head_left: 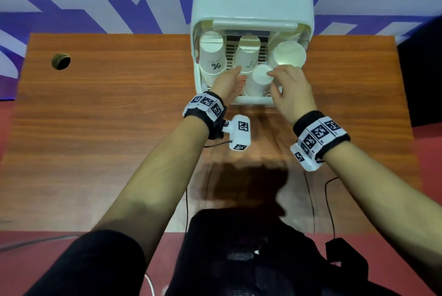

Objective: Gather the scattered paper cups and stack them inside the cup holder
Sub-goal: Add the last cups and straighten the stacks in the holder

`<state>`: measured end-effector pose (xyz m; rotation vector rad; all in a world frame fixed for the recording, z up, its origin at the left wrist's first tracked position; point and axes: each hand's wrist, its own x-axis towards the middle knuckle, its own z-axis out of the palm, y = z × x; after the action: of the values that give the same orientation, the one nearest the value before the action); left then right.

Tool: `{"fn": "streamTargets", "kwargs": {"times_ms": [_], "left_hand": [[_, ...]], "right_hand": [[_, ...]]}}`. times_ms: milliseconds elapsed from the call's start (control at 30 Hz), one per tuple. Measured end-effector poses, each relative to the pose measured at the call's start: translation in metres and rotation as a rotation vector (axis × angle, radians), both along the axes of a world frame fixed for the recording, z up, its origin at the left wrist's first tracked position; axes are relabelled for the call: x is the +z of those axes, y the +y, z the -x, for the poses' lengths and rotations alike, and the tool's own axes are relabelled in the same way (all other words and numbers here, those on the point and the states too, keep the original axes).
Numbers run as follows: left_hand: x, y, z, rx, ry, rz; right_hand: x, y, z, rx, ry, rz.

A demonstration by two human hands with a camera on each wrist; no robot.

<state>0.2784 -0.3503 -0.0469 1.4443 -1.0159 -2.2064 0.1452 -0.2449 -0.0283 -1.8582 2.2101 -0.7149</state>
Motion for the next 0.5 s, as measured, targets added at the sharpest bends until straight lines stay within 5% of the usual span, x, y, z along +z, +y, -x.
{"fn": "streamTargets", "kwargs": {"times_ms": [300,500], "left_hand": [[-0.009,-0.017,0.022,0.080,0.119,-0.151],[-0.018,-0.024,0.036,0.232,0.084,-0.094]], "right_hand": [[-0.016,0.005,0.004,0.072,-0.001,-0.069],[-0.027,0.002,0.012,0.087,-0.013,-0.096]]}}
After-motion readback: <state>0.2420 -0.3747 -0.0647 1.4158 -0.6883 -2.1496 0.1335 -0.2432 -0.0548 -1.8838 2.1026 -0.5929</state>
